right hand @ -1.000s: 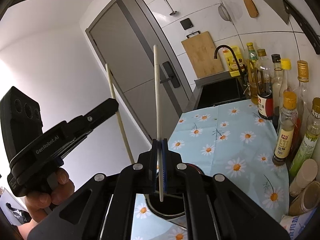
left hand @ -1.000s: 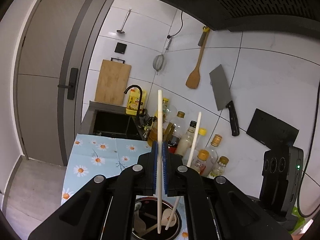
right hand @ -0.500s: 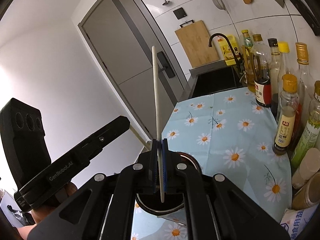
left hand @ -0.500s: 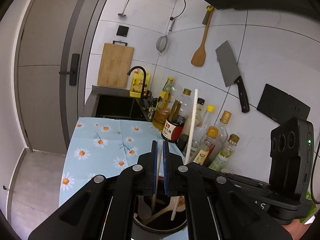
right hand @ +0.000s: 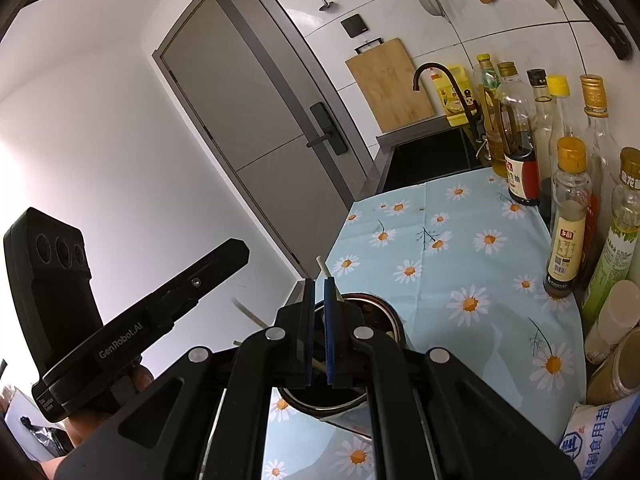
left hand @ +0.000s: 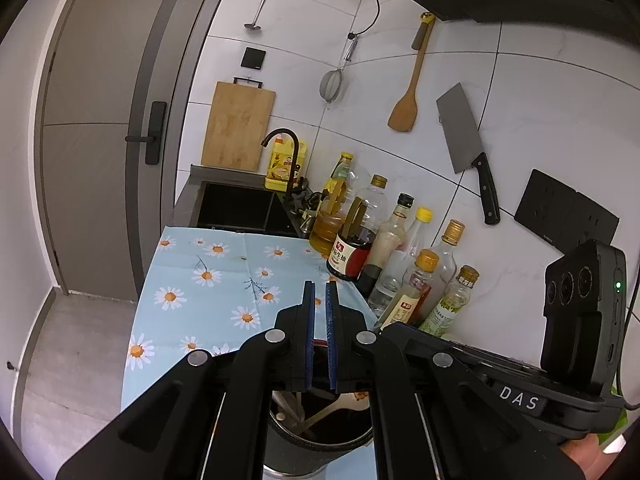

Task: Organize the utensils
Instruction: 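Open both tools to drop the chopsticks into the holder, then move both tools back toward the blue-printed cream spoon on the table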

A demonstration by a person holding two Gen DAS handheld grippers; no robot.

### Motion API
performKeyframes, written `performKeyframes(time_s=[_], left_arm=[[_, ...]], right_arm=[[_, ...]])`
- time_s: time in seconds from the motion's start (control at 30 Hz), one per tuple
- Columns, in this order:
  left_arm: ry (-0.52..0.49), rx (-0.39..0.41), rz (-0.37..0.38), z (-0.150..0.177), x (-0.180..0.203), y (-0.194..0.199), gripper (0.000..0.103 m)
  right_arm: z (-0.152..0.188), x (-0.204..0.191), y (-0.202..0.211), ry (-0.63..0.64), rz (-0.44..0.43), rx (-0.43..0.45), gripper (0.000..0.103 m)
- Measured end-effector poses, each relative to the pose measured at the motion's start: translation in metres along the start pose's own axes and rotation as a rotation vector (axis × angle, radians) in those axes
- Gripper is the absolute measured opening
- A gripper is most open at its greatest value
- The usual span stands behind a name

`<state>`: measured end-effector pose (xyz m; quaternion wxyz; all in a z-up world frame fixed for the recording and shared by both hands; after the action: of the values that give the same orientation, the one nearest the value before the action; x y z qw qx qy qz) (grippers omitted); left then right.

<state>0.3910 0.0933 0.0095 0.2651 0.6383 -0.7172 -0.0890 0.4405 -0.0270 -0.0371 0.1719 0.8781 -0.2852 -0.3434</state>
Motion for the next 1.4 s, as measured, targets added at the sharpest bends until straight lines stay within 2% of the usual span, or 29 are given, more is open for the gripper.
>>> performKeyframes(time_s=[0.1,0.2,0.3,0.33,0.43,0.63,0.87,0.93,1.0,1.07,1.23,1.33,1.4], left_arm=[[0.001,0.004,-0.002,-0.001,0.0,0.004,0.005],[0.042,-0.005,0.034,0.0,-0.001,0.011,0.005],[0.04,-0.007,0.044,0.001,0.003,0.019,0.005],[0.028,-0.01,0.051,0.003,0.006,0.023,0.005],[-0.022,-0.027,0.066,0.01,0.017,0.03,0.019],[-0.087,-0.049,0.07,0.026,0.037,0.044,0.019],[-0.113,-0.116,0.084,0.057,0.051,0.058,0.019],[-0.12,-0.145,0.087,0.069,0.053,0.06,0.019],[-0.121,-0.176,0.094,0.083,0.054,0.062,0.019],[-0.122,-0.198,0.098,0.093,0.055,0.063,0.024],[-0.119,-0.258,0.092,0.118,0.051,0.064,0.025],[-0.117,-0.285,0.082,0.129,0.049,0.066,0.025],[-0.114,-0.305,0.076,0.136,0.048,0.066,0.025]], right_arm=[[0.001,-0.001,0.003,-0.007,-0.001,0.0,0.006],[0.002,-0.003,0.007,-0.006,0.002,0.004,0.006],[0.005,-0.004,0.012,-0.008,0.006,0.004,0.006],[0.007,-0.003,0.015,-0.013,0.004,0.003,0.006],[0.014,-0.003,0.024,-0.01,0.002,0.008,0.018],[0.032,0.004,0.041,-0.042,0.011,-0.006,0.019],[0.062,0.003,0.07,-0.052,0.027,-0.034,0.023],[0.073,0.004,0.075,-0.059,0.029,-0.055,0.028],[0.083,0.006,0.076,-0.071,0.031,-0.077,0.028],[0.096,0.009,0.077,-0.087,0.035,-0.105,0.028],[0.122,0.019,0.075,-0.141,0.033,-0.167,0.028],[0.135,0.02,0.073,-0.162,0.018,-0.199,0.034],[0.143,0.022,0.073,-0.174,0.023,-0.206,0.035]])
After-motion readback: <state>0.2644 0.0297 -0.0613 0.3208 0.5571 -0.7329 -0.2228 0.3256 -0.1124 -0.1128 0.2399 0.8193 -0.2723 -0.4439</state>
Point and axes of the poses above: each gripper's, at about its wrist camera, not at the fingertips, and y roughly against the way its jaws point, x to its right, z to its underside, the point moved 8 cm from there along -y, roughly the way its jaws point, and after that the axes turned 6 degrees about -x, right-handed, at the moved point
